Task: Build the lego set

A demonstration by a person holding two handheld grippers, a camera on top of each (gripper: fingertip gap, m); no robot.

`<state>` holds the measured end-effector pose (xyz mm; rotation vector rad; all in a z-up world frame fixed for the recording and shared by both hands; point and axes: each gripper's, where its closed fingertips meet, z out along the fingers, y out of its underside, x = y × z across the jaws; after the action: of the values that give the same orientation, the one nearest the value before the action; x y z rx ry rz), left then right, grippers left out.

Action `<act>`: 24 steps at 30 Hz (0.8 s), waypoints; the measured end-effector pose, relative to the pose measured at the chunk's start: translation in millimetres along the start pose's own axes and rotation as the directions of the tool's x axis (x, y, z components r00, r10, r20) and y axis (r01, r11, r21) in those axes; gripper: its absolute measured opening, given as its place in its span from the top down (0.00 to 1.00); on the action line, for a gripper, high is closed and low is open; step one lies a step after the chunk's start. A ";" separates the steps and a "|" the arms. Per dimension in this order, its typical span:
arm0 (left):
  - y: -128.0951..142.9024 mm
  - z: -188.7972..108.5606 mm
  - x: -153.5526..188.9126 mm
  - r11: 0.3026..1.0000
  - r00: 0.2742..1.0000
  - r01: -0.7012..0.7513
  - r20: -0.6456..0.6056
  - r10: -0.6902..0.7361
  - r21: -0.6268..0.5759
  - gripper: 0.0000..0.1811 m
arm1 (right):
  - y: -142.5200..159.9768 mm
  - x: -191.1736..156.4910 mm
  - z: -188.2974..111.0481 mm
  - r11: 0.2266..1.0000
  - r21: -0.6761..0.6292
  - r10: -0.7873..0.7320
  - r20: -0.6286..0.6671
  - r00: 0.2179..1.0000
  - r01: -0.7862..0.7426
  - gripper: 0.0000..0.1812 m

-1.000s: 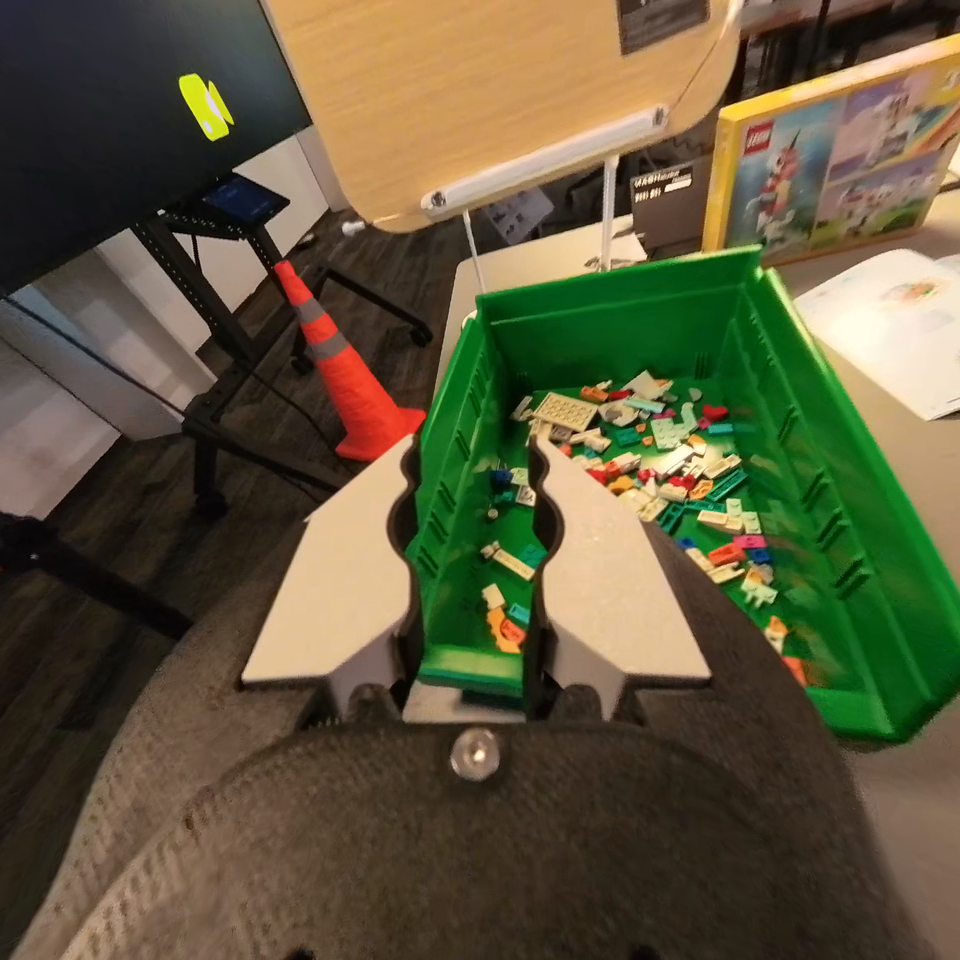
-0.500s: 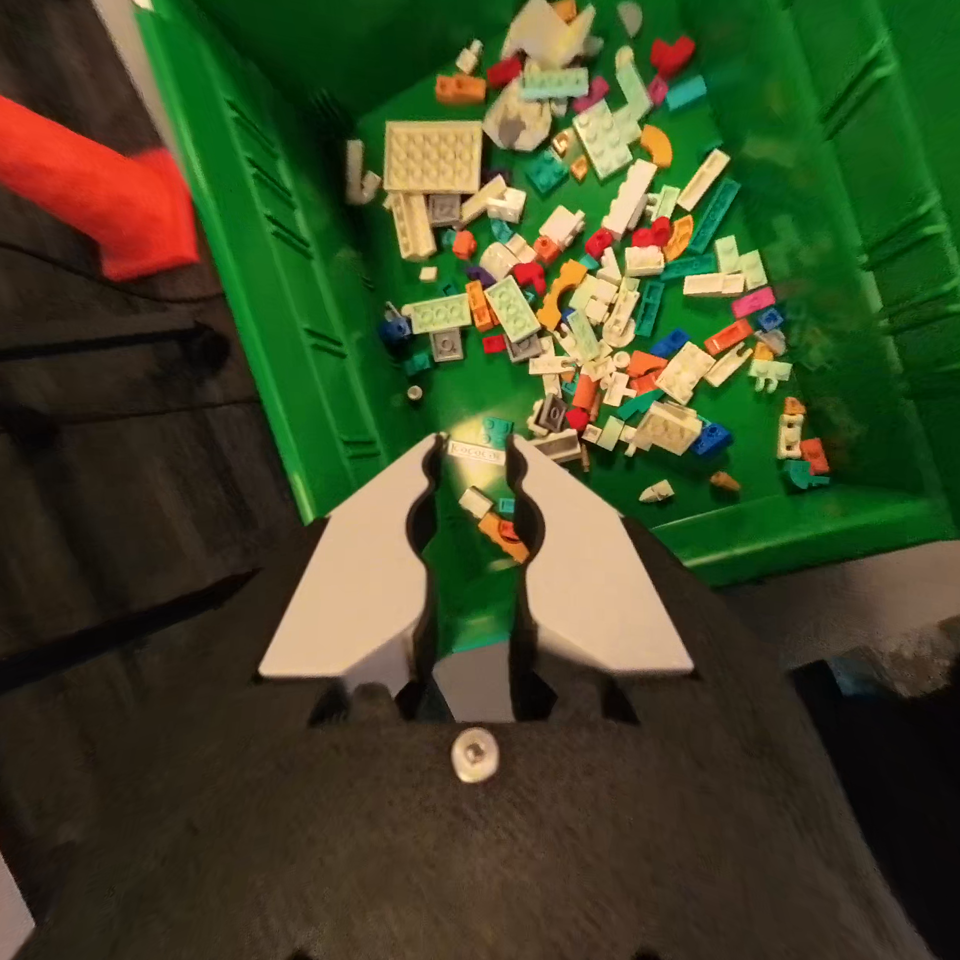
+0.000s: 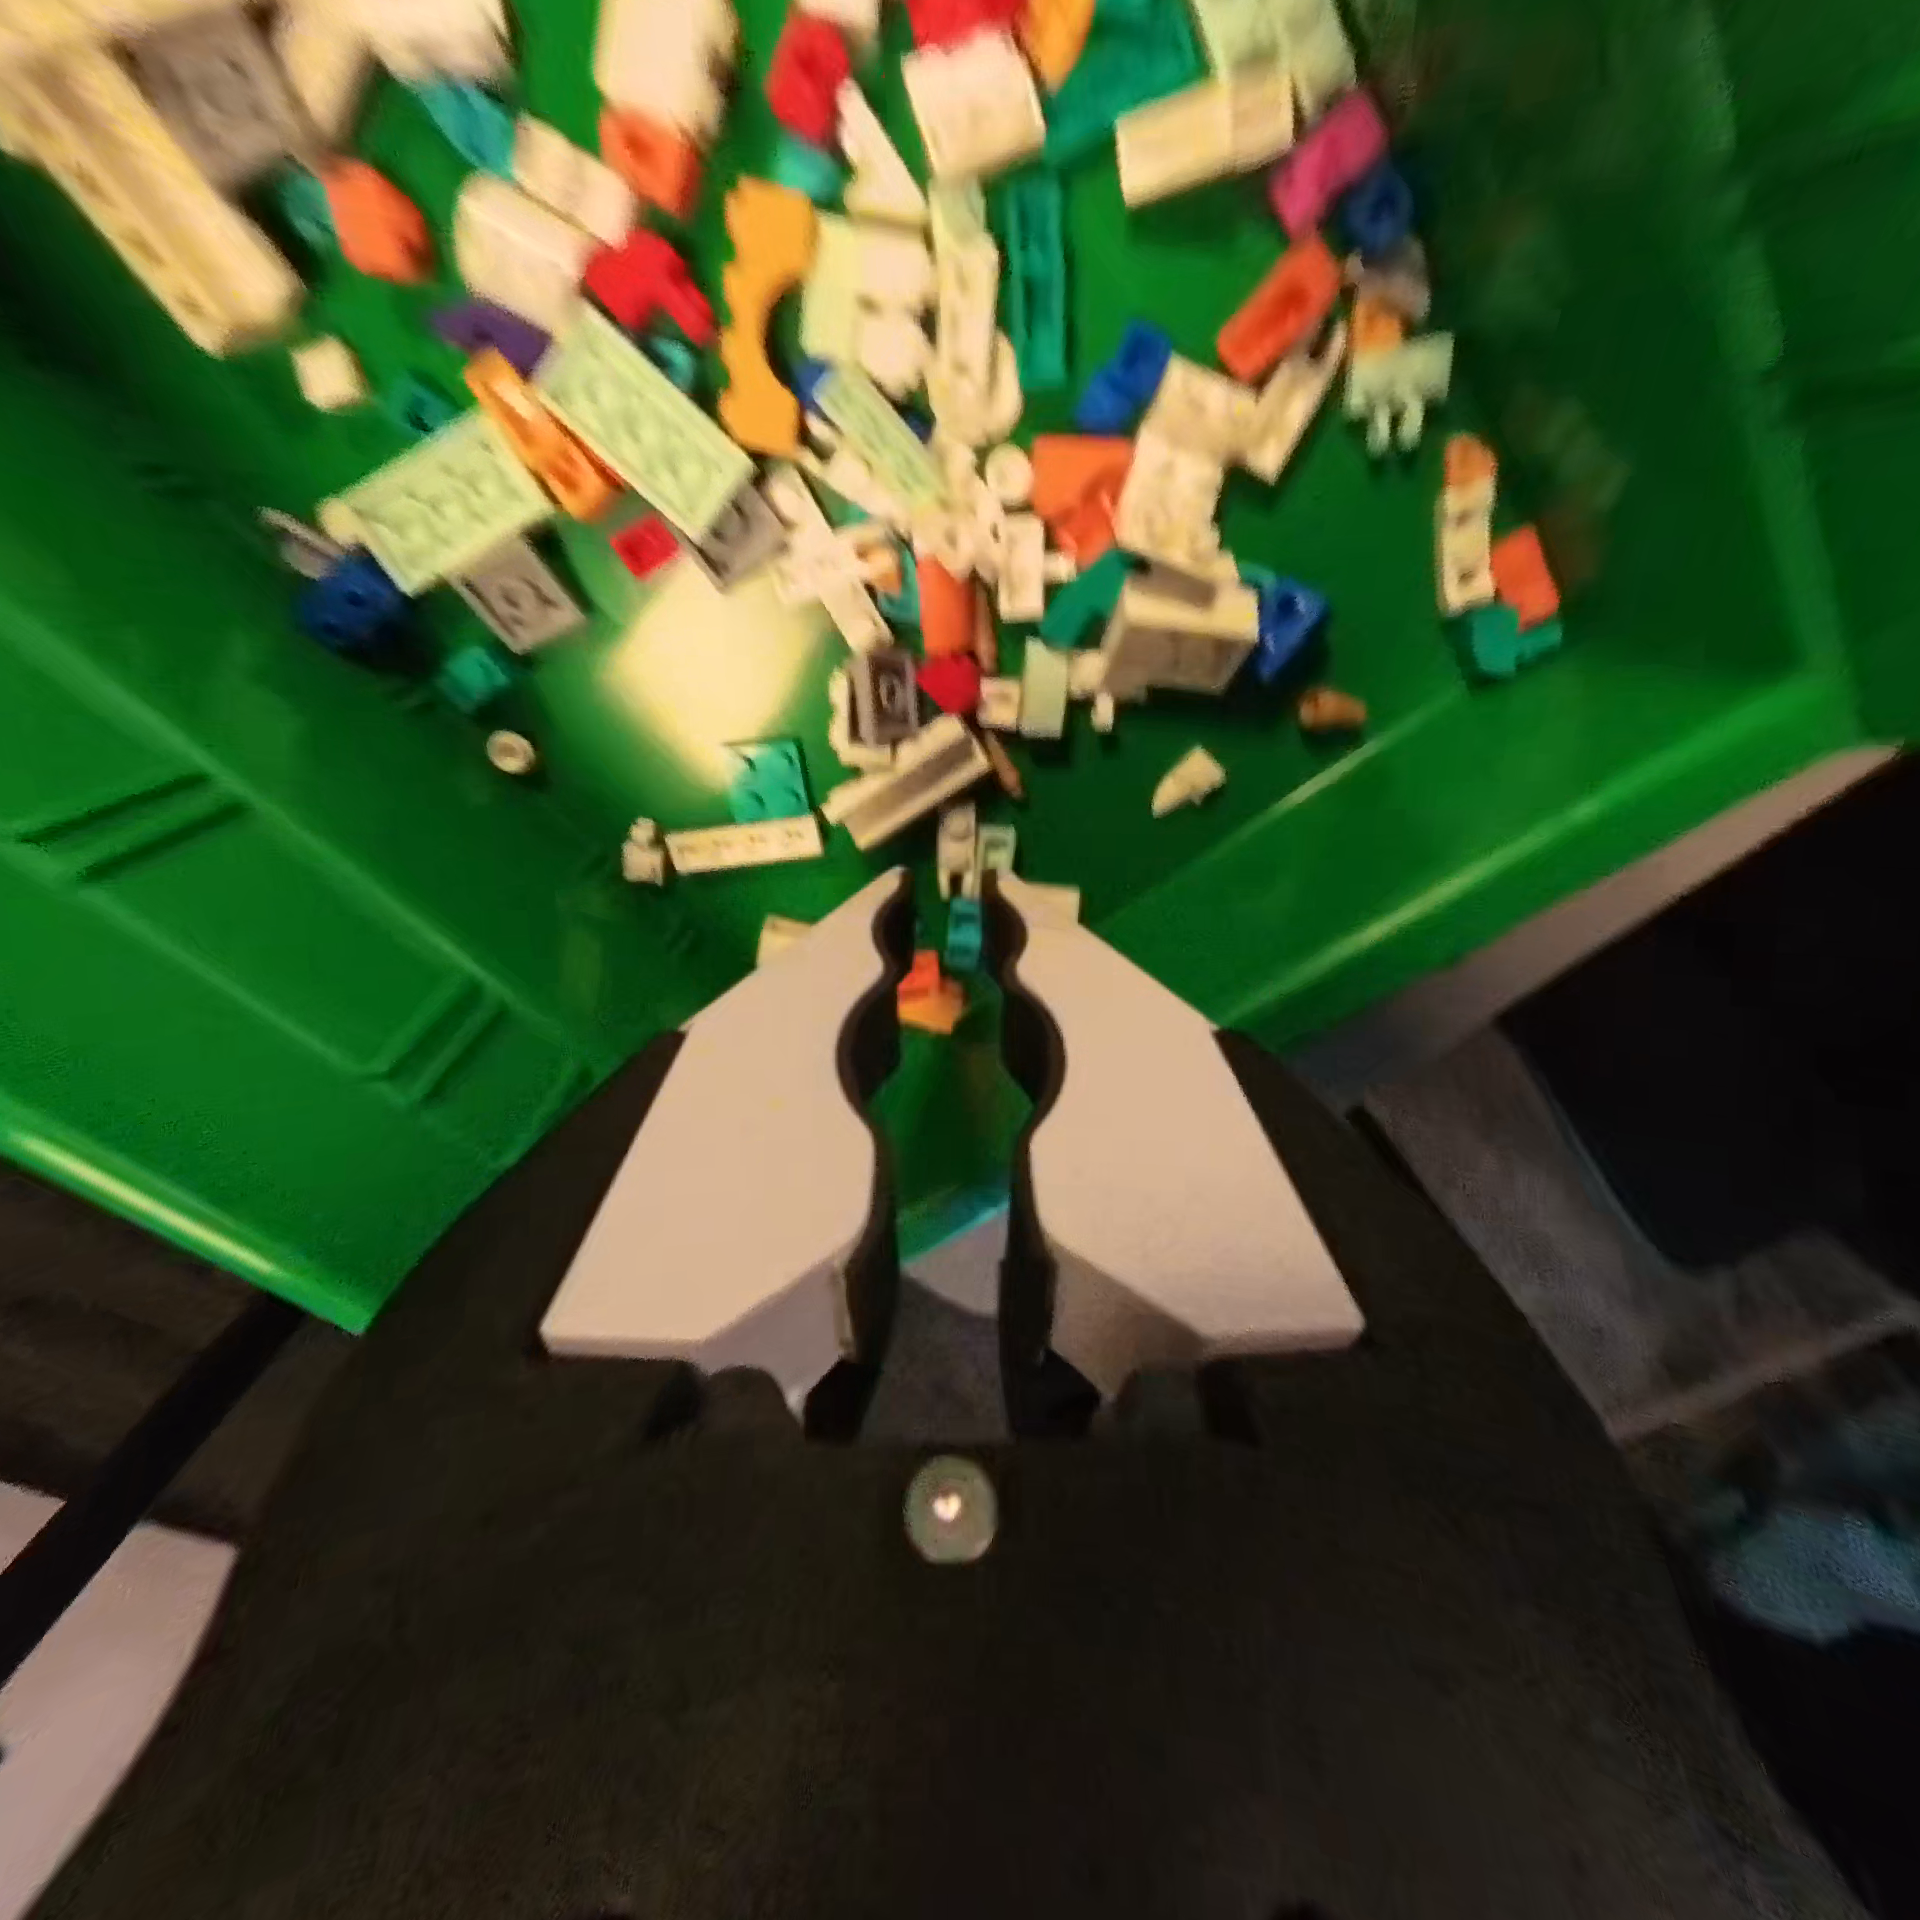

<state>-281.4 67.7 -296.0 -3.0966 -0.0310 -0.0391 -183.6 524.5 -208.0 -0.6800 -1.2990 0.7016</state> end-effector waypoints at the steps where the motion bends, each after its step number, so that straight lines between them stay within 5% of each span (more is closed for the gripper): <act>1: 6.7 1.2 -0.2 0.999 1.000 -0.017 -0.005 0.017 -0.046 0.94 | 0.0 0.2 0.0 1.000 0.000 0.000 -0.001 1.000 0.000 0.88; 7: 20.7 13.2 3.1 0.978 0.997 -0.076 -0.041 0.069 -0.194 0.95 | 1.1 0.7 0.4 1.000 -0.006 0.002 -0.002 1.000 -0.002 0.88; 24: 24.0 21.8 -2.1 0.975 0.999 -0.041 -0.025 0.036 -0.220 0.91 | 2.1 -1.6 1.4 1.000 -0.011 0.002 0.009 1.000 -0.002 0.89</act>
<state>-282.5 44.6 -318.9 -3.3176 0.0373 -0.0784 -185.4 524.6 -210.4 -0.6879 -1.3116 0.7009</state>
